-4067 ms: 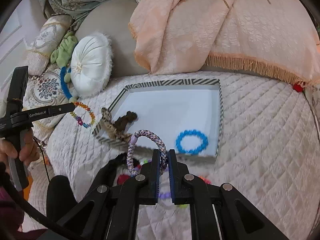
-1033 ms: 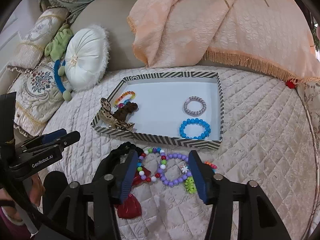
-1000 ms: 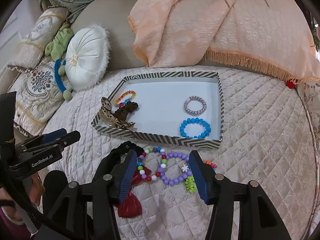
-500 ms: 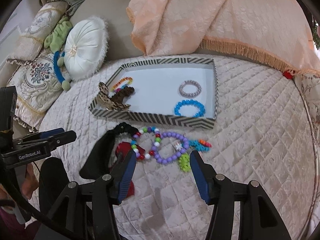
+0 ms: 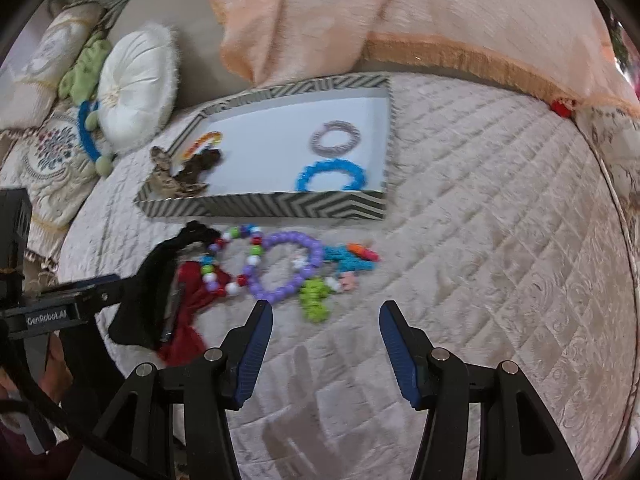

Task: Organize jewelry
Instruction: 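Grasp the black scrunchie with the left tool while the right grasps the teal-orange bracelet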

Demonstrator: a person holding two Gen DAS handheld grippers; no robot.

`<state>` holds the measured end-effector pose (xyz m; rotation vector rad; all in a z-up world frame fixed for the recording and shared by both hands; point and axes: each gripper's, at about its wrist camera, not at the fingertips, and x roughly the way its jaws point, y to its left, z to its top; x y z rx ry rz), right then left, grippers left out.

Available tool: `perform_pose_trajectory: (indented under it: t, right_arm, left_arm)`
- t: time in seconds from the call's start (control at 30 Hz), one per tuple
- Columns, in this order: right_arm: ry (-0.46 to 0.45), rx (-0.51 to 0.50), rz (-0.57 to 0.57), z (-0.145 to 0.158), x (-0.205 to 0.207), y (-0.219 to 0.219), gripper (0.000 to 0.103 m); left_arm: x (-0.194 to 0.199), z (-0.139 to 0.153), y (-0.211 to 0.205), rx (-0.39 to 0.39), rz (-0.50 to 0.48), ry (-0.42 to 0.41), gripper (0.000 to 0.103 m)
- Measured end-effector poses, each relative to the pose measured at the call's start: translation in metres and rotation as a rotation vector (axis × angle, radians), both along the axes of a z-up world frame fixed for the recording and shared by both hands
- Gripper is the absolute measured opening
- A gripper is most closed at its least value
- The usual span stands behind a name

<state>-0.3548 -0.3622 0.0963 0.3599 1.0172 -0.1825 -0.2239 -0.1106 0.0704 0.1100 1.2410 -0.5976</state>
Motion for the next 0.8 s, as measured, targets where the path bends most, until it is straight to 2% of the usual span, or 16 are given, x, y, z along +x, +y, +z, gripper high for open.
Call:
perform_pose_trajectory:
  t: [0.33, 0.53, 0.63, 0.7, 0.8]
  right_arm:
    - [0.01, 0.02, -0.031, -0.016, 0.024, -0.035, 0.051]
    - [0.066, -0.011, 0.033, -0.036, 0.046, -0.028, 0.038]
    - [0.062, -0.054, 0.06, -0.039, 0.05, -0.023, 0.033]
    - [0.057, -0.06, 0.073, -0.04, 0.051, -0.022, 0.021]
    - [0.044, -0.054, 0.069, -0.036, 0.047, -0.025, 0.014]
  left_arm:
    - [0.011, -0.015, -0.004, 0.008, 0.017, 0.037, 0.07]
    - [0.015, -0.021, -0.008, 0.014, 0.02, 0.053, 0.07]
    - [0.016, -0.025, -0.013, 0.016, 0.021, 0.06, 0.07]
    - [0.016, -0.027, -0.016, 0.021, 0.018, 0.057, 0.07]
    - [0.015, -0.028, -0.017, 0.009, 0.011, 0.05, 0.068]
